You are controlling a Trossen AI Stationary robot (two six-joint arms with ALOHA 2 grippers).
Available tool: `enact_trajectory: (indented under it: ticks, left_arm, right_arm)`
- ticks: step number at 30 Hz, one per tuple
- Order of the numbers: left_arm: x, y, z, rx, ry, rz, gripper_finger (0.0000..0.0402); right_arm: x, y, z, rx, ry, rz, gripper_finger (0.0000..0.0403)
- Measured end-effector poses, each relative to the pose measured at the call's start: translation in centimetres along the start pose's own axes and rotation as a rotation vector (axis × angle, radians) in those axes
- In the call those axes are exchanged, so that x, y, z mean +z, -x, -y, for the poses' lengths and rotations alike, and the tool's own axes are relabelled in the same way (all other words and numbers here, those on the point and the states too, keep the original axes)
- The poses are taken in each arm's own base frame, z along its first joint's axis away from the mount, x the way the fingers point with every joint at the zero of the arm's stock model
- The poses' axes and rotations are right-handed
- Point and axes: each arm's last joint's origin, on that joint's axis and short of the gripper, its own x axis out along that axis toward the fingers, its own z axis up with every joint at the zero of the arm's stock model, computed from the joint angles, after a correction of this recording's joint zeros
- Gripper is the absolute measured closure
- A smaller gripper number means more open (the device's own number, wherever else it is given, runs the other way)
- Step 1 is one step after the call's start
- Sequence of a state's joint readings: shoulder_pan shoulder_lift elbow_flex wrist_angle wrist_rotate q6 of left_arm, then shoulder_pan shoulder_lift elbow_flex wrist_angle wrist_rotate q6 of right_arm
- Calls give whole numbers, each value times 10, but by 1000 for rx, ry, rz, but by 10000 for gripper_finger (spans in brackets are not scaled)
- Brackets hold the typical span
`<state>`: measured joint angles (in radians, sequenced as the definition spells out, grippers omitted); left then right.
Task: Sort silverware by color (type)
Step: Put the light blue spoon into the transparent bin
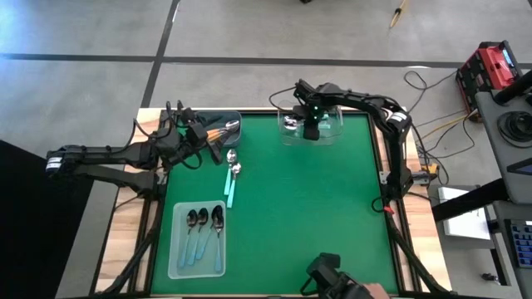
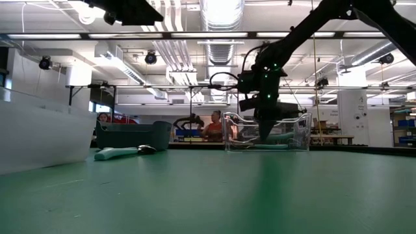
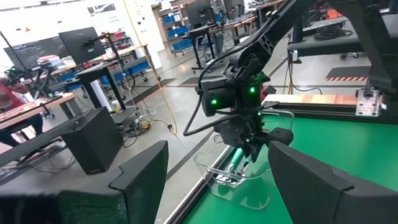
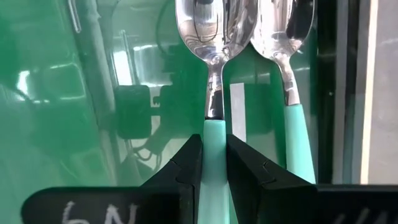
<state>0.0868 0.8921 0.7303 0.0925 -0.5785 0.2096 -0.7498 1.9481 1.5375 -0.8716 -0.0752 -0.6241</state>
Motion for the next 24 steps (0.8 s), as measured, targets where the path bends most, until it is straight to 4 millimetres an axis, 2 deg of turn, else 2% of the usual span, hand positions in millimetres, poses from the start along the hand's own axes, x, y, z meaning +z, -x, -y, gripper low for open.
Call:
enact_trajectory:
  ticks: [5, 24]
  left_arm:
    - [-1, 0, -1, 15, -3, -8, 143]
    - [0, 0, -1, 15, 6, -7, 143]
  right_arm:
    - [1, -6, 1, -3, -4, -6, 358]
    - [2, -7, 3, -25, 5, 5, 354]
